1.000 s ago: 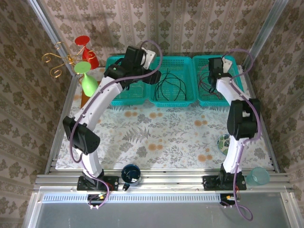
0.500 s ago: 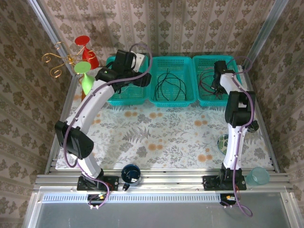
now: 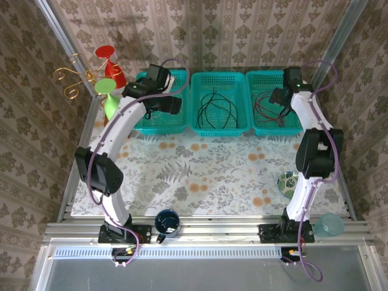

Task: Untangle the cables

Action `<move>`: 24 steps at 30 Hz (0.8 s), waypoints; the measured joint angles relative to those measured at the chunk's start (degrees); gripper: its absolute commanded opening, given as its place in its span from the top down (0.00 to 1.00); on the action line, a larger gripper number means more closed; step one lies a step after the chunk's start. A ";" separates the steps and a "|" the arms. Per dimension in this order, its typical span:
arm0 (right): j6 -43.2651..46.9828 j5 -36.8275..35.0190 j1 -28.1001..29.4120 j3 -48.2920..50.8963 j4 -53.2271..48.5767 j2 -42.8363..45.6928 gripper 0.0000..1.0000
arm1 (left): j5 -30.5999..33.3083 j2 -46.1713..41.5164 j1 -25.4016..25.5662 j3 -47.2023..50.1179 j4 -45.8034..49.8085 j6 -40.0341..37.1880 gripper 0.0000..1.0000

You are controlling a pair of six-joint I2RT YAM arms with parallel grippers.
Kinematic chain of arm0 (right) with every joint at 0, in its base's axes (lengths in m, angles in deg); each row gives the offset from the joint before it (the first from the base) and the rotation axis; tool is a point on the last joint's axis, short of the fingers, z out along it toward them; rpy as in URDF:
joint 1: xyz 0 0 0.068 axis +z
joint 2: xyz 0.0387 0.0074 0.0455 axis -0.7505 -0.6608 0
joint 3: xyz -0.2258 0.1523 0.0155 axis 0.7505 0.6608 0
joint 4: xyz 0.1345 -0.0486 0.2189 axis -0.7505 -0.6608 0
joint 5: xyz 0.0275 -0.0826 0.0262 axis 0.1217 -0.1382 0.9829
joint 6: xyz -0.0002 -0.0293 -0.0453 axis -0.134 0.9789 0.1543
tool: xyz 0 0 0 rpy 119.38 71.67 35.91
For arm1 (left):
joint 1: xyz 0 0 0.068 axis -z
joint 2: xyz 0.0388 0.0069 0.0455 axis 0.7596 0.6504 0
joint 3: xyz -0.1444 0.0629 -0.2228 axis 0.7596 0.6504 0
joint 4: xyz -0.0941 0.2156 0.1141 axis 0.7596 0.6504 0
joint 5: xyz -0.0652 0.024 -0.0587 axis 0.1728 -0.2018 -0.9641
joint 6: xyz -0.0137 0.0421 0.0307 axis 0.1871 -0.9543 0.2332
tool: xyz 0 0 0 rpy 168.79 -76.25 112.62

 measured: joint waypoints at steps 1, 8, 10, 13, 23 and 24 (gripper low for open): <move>-0.09 0.44 0.00 0.31 0.39 1.46 0.00 | 0.90 0.96 -0.52 -0.31 0.76 -0.33 0.11; -0.79 3.76 0.35 5.18 2.49 7.52 0.00 | 7.96 10.62 -5.27 -6.69 6.60 -2.80 0.07; -1.05 4.44 0.55 5.86 2.47 7.74 0.00 | 8.74 13.09 -6.43 -8.66 7.56 -3.21 0.06; -1.20 5.11 0.96 6.16 2.40 8.63 0.00 | 10.21 16.13 -7.56 -11.34 8.70 -4.63 0.05; -1.40 7.89 1.51 6.86 2.73 18.60 0.00 | 16.35 26.49 -8.52 -20.02 13.94 -9.05 0.03; -1.40 8.11 1.53 6.91 2.73 19.39 0.00 | 16.41 27.04 -8.79 -20.06 14.38 -9.18 0.03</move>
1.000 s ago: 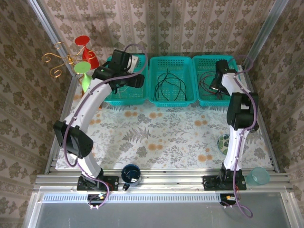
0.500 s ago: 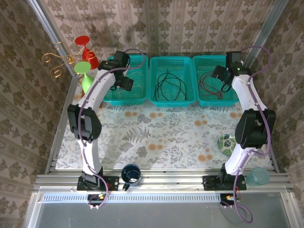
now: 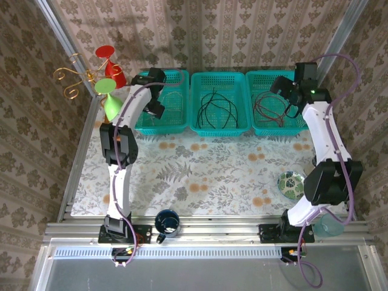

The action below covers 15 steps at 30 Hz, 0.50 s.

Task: Untangle the cables

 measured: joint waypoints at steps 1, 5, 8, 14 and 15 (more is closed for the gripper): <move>0.02 0.39 -0.02 0.00 0.02 0.76 0.00 | 0.07 0.61 -0.39 0.00 0.55 -0.04 0.03; 0.22 1.70 0.00 0.00 0.00 2.27 0.00 | 0.39 1.40 -1.73 0.00 1.66 -0.31 0.03; 0.48 2.16 0.00 0.00 -0.04 2.38 0.00 | 0.44 1.40 -2.40 0.00 1.86 -0.48 0.03; 1.49 2.54 0.00 0.00 -0.07 2.38 0.00 | -0.15 1.40 -2.75 0.02 1.88 -0.46 0.04; 1.51 2.54 0.00 0.00 -0.07 2.38 0.00 | -0.37 1.40 -2.75 0.02 1.86 -0.46 0.04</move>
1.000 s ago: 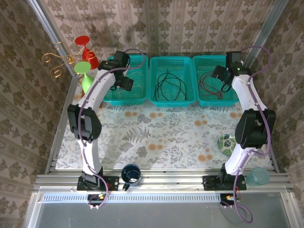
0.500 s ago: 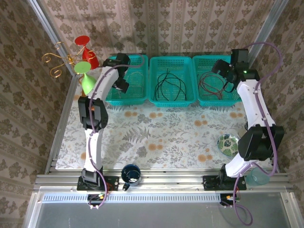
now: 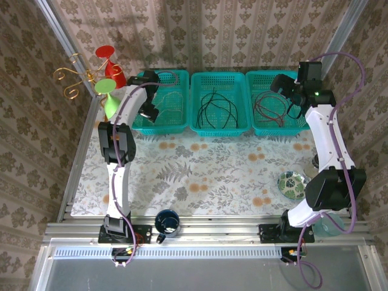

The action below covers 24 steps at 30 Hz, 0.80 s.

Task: Untangle the cables

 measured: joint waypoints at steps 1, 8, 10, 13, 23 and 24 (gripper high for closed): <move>0.00 0.00 0.00 0.00 0.00 0.00 0.00 | -0.26 0.00 0.00 0.00 0.00 0.00 0.05; 0.02 0.00 0.00 0.00 0.00 0.00 0.00 | -1.36 0.02 0.00 0.20 -0.02 0.04 0.08; 0.02 0.00 0.00 0.00 0.00 0.00 0.00 | -1.40 0.00 0.00 0.42 0.00 0.04 0.08; 0.02 0.00 0.00 0.00 0.00 0.00 0.00 | -1.38 0.02 0.00 0.81 0.02 0.04 0.08; 0.02 0.09 0.00 0.00 0.00 0.00 0.00 | -0.74 0.00 -0.02 1.57 -0.24 0.55 0.18; 0.02 0.17 0.00 0.00 0.00 0.00 0.00 | -0.70 0.00 -0.04 1.57 -0.26 0.63 0.19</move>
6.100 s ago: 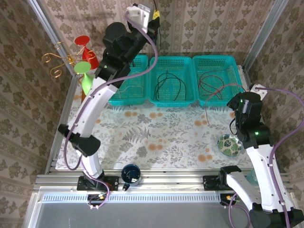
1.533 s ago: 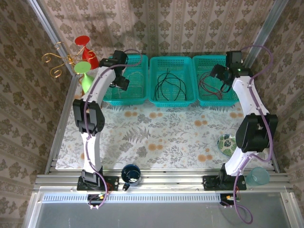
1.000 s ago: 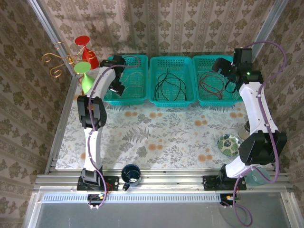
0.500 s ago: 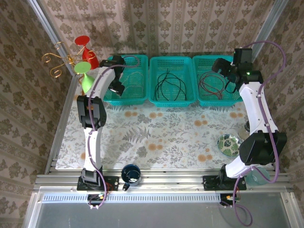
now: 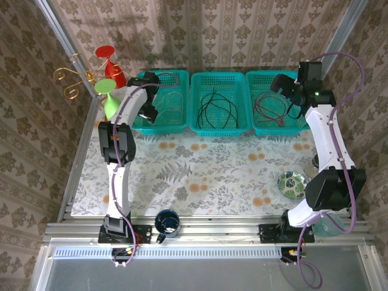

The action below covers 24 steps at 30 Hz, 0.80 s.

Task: Untangle the cables

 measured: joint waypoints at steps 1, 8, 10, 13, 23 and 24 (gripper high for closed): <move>0.00 0.02 0.00 0.00 0.00 0.00 0.00 | 0.09 0.00 0.00 0.00 0.00 0.07 0.21; 0.00 0.24 0.00 0.00 0.00 0.00 0.00 | 0.83 -0.35 0.07 0.70 -0.68 0.48 0.26; 0.00 0.24 0.00 0.00 0.00 0.00 0.00 | 1.11 -0.35 0.15 0.74 -0.74 0.46 0.25; 0.00 0.28 0.00 0.00 0.00 0.00 0.00 | 1.62 -0.35 0.50 0.96 -0.74 0.46 0.24; -0.02 1.36 0.04 0.20 0.02 0.00 0.00 | 3.15 -0.35 1.90 1.36 0.11 0.55 0.25; -0.02 1.49 0.04 0.26 0.02 0.00 0.00 | 3.19 -0.35 2.01 1.36 0.24 0.68 0.25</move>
